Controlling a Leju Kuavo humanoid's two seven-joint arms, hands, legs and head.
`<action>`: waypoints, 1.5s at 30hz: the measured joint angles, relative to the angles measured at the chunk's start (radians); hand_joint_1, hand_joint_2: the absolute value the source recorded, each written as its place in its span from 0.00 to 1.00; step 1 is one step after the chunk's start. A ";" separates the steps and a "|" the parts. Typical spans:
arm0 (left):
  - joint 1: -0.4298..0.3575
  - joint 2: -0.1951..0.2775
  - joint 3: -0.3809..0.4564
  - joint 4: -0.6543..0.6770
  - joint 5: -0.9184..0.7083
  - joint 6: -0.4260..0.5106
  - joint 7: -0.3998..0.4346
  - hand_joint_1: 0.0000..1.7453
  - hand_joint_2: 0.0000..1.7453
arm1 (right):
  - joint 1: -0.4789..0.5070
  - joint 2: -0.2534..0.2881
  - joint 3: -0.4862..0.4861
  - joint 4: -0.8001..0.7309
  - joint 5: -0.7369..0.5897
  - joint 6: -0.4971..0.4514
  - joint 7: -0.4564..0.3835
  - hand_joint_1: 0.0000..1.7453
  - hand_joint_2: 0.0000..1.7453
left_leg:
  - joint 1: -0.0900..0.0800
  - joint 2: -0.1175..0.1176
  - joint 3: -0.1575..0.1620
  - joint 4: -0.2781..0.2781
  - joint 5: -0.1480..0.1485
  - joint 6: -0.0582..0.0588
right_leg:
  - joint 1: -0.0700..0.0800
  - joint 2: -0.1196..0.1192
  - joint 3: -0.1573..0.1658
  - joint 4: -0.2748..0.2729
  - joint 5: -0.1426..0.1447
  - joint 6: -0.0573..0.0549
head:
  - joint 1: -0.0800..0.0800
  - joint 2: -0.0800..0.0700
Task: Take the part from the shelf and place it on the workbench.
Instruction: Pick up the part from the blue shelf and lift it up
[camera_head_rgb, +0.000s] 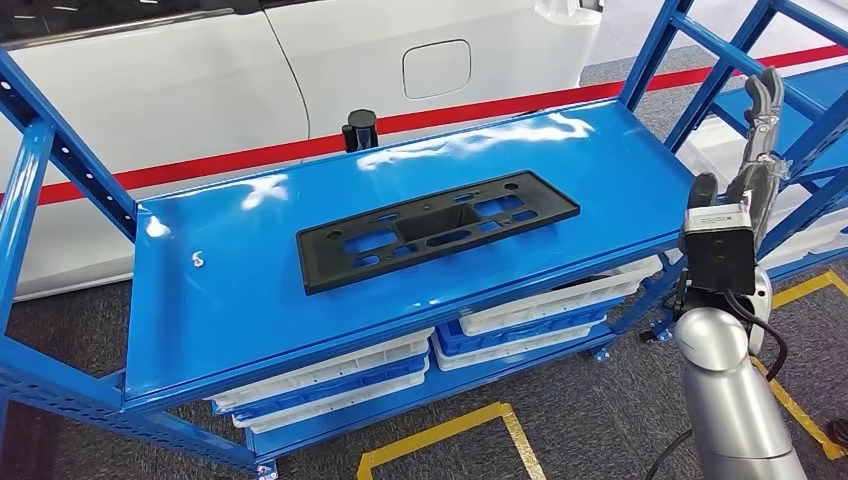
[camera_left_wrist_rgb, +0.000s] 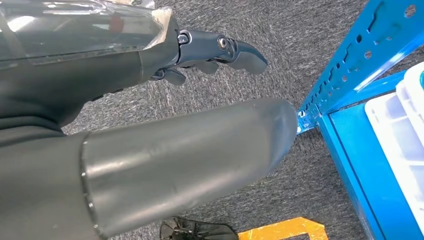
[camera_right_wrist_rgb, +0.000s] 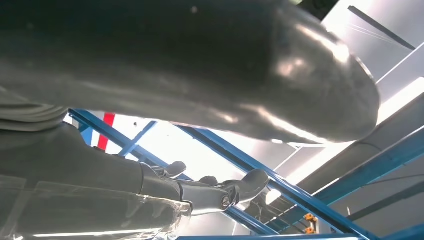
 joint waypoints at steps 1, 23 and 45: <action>0.000 0.000 0.000 0.000 0.000 -0.001 0.001 0.00 0.00 | 0.000 0.000 0.000 0.001 0.000 -0.001 0.000 0.00 0.00 | -0.001 0.000 0.004 0.000 -0.003 -0.001 | 0.000 -0.001 0.030 -0.064 0.028 0.007 | 0.000 0.000; -0.001 0.002 0.000 0.000 0.000 -0.001 0.010 0.00 0.00 | -0.006 0.006 0.015 0.010 0.004 -0.009 -0.007 0.00 0.00 | 0.016 -0.008 -0.043 0.012 0.019 -0.036 | -0.003 0.005 0.166 -0.263 0.049 0.007 | -0.006 0.000; -0.003 0.006 -0.003 0.000 -0.016 -0.001 0.026 0.00 0.00 | 0.005 0.004 0.015 0.010 0.008 -0.015 -0.009 0.00 0.00 | 0.000 -0.003 0.012 -0.010 -0.015 -0.018 | 0.006 -0.005 0.119 -0.257 0.091 -0.001 | -0.002 0.000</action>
